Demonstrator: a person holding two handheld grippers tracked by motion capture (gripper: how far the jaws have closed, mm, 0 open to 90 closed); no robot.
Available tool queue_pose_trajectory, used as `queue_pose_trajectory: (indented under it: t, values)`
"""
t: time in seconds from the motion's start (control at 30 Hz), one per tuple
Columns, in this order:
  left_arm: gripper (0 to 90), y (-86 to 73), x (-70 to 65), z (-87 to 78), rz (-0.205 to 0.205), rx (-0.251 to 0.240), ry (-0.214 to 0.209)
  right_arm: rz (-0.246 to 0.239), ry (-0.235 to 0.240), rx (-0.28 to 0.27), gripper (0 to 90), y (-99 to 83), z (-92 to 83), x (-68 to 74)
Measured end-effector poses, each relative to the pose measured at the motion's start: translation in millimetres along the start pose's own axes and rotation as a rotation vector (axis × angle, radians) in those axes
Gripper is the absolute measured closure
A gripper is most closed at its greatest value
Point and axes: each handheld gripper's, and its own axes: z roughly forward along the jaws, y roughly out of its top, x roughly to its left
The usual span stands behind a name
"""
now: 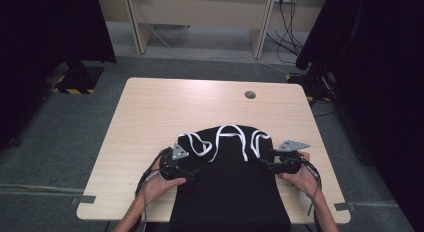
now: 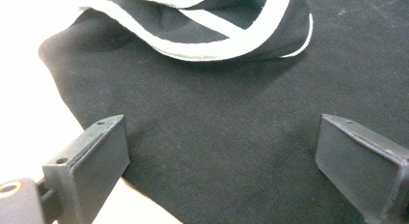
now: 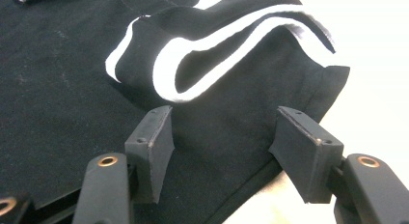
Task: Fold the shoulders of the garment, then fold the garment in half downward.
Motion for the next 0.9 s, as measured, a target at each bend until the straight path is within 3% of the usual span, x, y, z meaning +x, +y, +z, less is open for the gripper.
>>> queue_pose_trajectory:
  t: [0.1, 0.17, 0.27, 0.37, 0.6, 0.73, 0.83, 0.9]
  values:
    - [4.4, 0.0, 0.0, -0.1, 0.001, 0.0, -0.002, 0.001, 0.004, 0.0, 38.4, -0.1, 0.0, 0.2]
    - [3.8, -0.3, 0.9, -0.7, 0.012, -0.002, -0.033, 0.003, 0.018, 0.004, 33.7, 0.3, -0.2, 0.1]
    - [3.7, 1.1, 4.6, -2.1, -0.023, -0.009, -0.051, 0.03, 0.042, 0.007, 28.4, 2.4, -3.1, -3.4]
    - [3.1, 7.0, 8.1, -4.9, -0.038, -0.026, -0.036, 0.043, 0.044, -0.031, 25.5, 7.4, -7.8, -10.6]
    - [2.8, 29.7, 18.8, -10.9, -0.064, -0.059, -0.031, 0.029, 0.025, -0.03, 21.9, 25.7, -5.5, -19.9]
    - [2.8, 45.7, 26.8, -4.9, -0.083, -0.06, -0.032, 0.073, 0.02, -0.041, 21.0, 36.6, 4.1, -30.0]
    - [2.7, 61.5, 34.8, 8.8, -0.085, -0.046, -0.005, 0.063, -0.003, -0.031, 21.0, 43.8, 10.3, -33.2]
    - [2.7, 69.0, 38.5, 17.2, -0.108, -0.047, -0.003, 0.061, -0.006, -0.034, 21.0, 49.5, 13.8, -34.5]
